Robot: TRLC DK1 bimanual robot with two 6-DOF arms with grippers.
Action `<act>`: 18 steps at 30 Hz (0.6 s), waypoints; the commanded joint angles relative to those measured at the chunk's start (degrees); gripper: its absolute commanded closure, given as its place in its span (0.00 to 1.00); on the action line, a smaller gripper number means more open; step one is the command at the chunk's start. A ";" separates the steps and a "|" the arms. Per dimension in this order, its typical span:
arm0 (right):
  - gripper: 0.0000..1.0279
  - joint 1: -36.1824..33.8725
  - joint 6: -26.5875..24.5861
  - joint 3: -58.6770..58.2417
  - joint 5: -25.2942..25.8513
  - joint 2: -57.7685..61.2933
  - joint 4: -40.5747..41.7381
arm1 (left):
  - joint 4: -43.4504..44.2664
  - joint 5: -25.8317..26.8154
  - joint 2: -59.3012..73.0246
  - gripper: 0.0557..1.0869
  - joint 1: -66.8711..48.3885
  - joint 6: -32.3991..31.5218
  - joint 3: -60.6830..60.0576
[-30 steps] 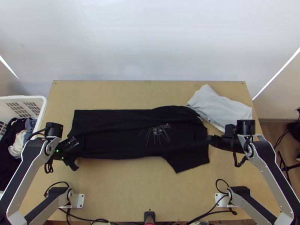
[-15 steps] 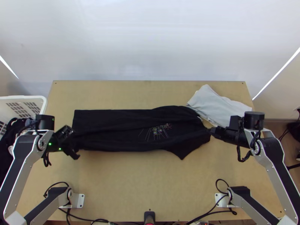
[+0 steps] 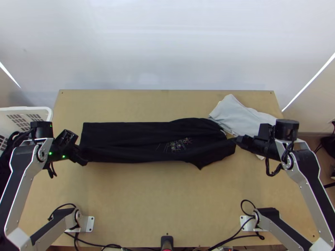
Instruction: Fold the t-shirt
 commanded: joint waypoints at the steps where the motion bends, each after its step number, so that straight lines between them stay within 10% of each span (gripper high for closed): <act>1: 0.97 -0.01 1.92 2.25 1.05 3.99 3.40 | 5.19 0.22 5.06 0.96 2.39 -0.20 0.19; 18: 0.97 4.91 4.03 17.19 5.45 27.63 12.54 | 14.24 0.22 24.22 0.96 -0.24 -3.71 10.74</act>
